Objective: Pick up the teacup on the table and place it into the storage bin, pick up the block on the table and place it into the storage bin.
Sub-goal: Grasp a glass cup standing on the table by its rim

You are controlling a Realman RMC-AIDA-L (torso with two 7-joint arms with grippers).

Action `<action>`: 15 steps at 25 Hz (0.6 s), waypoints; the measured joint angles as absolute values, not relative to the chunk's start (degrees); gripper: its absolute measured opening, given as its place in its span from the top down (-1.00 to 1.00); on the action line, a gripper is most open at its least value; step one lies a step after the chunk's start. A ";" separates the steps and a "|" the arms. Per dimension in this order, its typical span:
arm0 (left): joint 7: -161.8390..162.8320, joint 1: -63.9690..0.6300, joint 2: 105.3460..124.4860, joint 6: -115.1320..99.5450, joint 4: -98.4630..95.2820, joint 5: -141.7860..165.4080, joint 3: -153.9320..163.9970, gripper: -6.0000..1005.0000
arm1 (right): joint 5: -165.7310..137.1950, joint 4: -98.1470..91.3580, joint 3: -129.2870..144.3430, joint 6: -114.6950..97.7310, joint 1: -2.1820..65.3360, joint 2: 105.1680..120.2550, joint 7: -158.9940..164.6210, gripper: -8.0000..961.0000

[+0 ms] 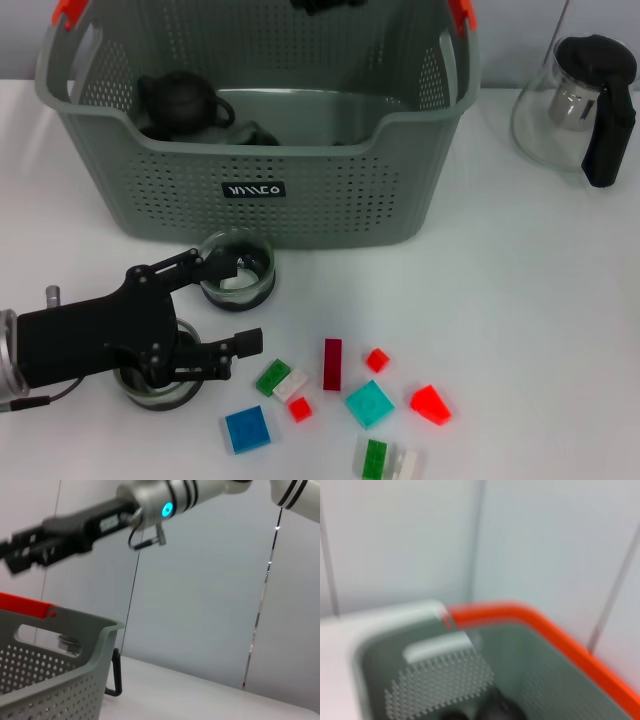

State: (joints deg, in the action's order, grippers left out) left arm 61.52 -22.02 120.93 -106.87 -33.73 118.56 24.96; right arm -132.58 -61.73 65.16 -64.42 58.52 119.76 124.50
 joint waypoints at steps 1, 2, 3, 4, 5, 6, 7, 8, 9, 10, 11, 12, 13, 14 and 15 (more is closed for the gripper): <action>61.52 -22.02 120.91 -106.87 -33.78 118.56 24.95 -0.73 | -130.88 -63.92 65.15 -65.91 57.34 119.71 124.25 -0.62; 61.52 -22.04 120.90 -106.88 -33.82 118.56 24.96 -0.73 | -129.06 -66.42 65.15 -67.41 55.97 119.70 124.00 -0.62; 61.52 -22.04 120.88 -106.87 -33.90 118.56 24.96 -0.73 | -127.22 -68.84 65.15 -69.18 54.56 119.70 123.68 -0.62; 61.52 -22.06 120.86 -106.88 -33.99 118.56 24.96 -0.73 | -125.23 -71.60 65.15 -70.87 52.86 119.80 123.34 -0.62; 61.52 -22.06 120.86 -106.89 -34.09 118.56 24.96 -0.73 | -123.21 -74.21 65.18 -72.49 50.92 119.90 122.85 -0.62; 61.52 -22.07 120.85 -106.98 -34.20 118.56 24.96 -0.73 | -121.15 -76.60 65.32 -73.72 48.96 120.00 122.32 -0.62; 61.52 -22.07 120.85 -107.15 -34.32 118.56 24.96 -0.73 | -118.48 -78.96 65.54 -75.18 46.83 120.08 121.61 -0.62; 61.52 -22.06 120.85 -107.24 -34.34 118.56 24.96 -0.73 | -115.18 -81.35 65.80 -76.63 44.41 120.10 120.63 -0.62; 61.51 -22.06 120.85 -107.37 -34.38 118.54 24.96 -0.73 | -112.95 -82.58 66.00 -77.50 42.69 120.13 119.72 -0.62; 61.49 -22.07 120.85 -107.43 -34.38 118.49 24.96 -0.73 | -109.97 -83.96 66.21 -78.61 40.57 120.14 118.43 -0.62; 61.47 -22.06 120.84 -107.47 -34.40 118.39 24.96 -0.73 | -107.40 -84.60 66.36 -79.89 38.71 120.16 116.96 -0.62; 61.45 -22.06 120.84 -107.48 -34.40 118.31 24.96 -0.73 | -105.10 -84.94 66.40 -81.19 36.69 120.15 115.13 -0.62; 61.42 -22.06 120.85 -107.49 -34.41 118.25 24.96 -0.73 | -103.71 -85.01 66.40 -82.07 35.26 120.15 113.79 -0.62; 61.40 -22.06 120.84 -107.49 -34.45 118.22 24.96 -0.73 | -102.70 -85.00 66.28 -82.86 33.81 120.15 112.50 -0.62; 61.38 -22.07 120.84 -107.50 -34.50 118.22 24.96 -0.73 | -102.08 -84.99 66.18 -83.27 32.65 120.14 111.50 -0.62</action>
State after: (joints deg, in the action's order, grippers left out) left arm 61.38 -22.07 120.84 -107.50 -34.50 118.22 24.96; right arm -102.08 -84.99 66.18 -83.27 32.65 120.14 111.50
